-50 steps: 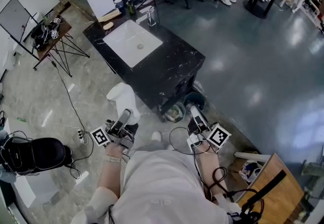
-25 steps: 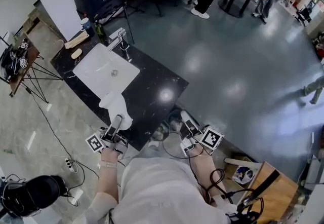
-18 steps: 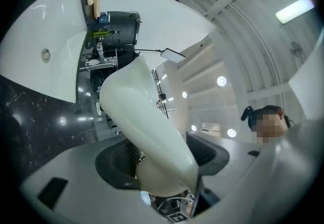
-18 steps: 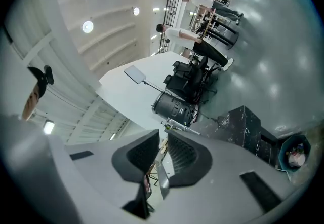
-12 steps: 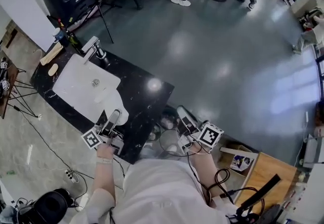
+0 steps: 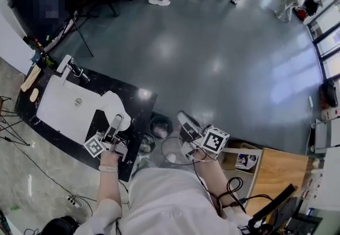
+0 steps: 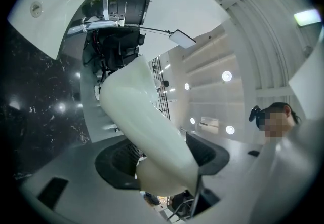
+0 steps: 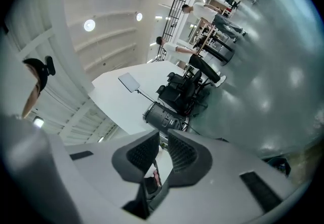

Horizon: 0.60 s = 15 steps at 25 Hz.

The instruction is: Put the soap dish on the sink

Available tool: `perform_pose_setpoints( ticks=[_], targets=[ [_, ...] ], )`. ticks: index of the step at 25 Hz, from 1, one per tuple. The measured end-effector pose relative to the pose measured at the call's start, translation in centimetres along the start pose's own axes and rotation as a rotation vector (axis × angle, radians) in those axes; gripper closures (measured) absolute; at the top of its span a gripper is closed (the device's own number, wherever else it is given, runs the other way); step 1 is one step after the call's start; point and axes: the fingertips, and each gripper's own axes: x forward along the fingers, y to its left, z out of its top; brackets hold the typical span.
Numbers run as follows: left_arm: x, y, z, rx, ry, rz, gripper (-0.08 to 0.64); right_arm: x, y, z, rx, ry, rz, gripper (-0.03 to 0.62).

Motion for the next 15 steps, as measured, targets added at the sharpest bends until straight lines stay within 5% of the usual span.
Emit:
perform_pose_setpoints(
  ticks=[9,15],
  targets=[
    [3.0,5.8,0.3,0.006,-0.029,0.037,0.278,0.1,-0.9,2.0,-0.047,-0.014,-0.078,0.528],
    [2.9,10.4,2.5,-0.065,-0.210,0.109,0.277,2.6,-0.5,1.4,-0.065,0.023,-0.103,0.528]
  ],
)
